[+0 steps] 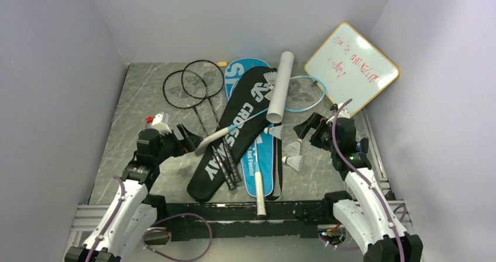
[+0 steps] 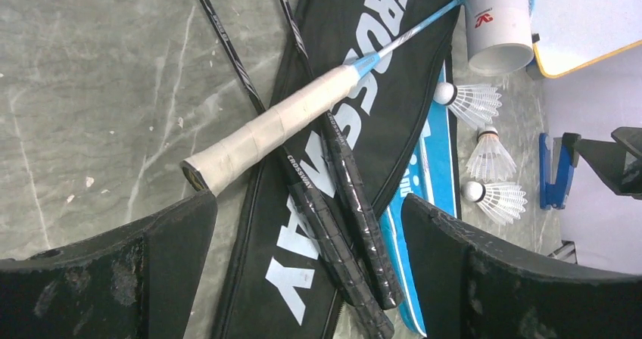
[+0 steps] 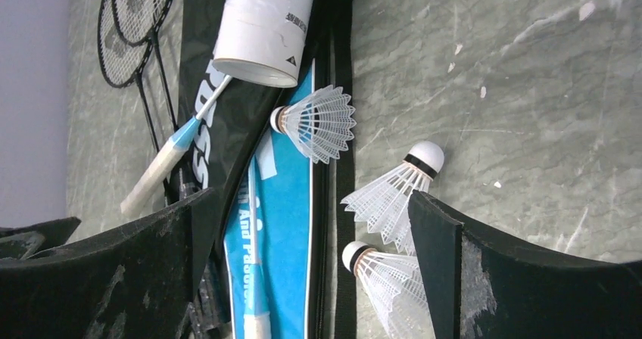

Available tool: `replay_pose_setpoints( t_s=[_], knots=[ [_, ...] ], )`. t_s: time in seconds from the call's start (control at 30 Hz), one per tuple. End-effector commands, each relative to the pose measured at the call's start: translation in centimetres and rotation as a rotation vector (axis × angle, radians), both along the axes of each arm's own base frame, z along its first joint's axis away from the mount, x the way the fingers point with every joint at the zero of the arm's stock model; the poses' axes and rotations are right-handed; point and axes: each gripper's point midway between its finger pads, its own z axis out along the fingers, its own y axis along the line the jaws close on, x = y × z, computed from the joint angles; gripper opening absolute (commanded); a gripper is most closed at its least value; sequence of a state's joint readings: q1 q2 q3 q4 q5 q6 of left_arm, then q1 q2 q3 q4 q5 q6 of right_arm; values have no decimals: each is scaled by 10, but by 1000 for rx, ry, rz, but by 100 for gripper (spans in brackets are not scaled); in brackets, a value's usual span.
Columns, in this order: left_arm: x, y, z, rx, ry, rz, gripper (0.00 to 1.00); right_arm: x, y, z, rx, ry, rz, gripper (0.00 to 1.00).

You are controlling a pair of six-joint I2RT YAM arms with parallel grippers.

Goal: Pack up the badminton gear
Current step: Pick up the shuttle tube at the center of the board.

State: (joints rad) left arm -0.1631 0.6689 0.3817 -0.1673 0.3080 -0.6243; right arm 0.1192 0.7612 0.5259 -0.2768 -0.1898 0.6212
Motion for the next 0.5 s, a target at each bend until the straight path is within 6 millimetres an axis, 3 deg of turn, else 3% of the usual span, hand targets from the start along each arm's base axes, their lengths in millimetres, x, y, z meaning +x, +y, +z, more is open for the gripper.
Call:
replay_pose_setpoints(
  t_s=[0.0,0.23,0.47],
  knots=[
    [7,5,28,12,-90,28,97,6,-9,26,-30,-91,-36,100],
    [7,18,33,30,-111,106,97,7,-19,34,-64,-87,-85,100],
    [8,24,36,19,-162,149,97,10,-14,31,-58,-106,-59,100]
  ],
)
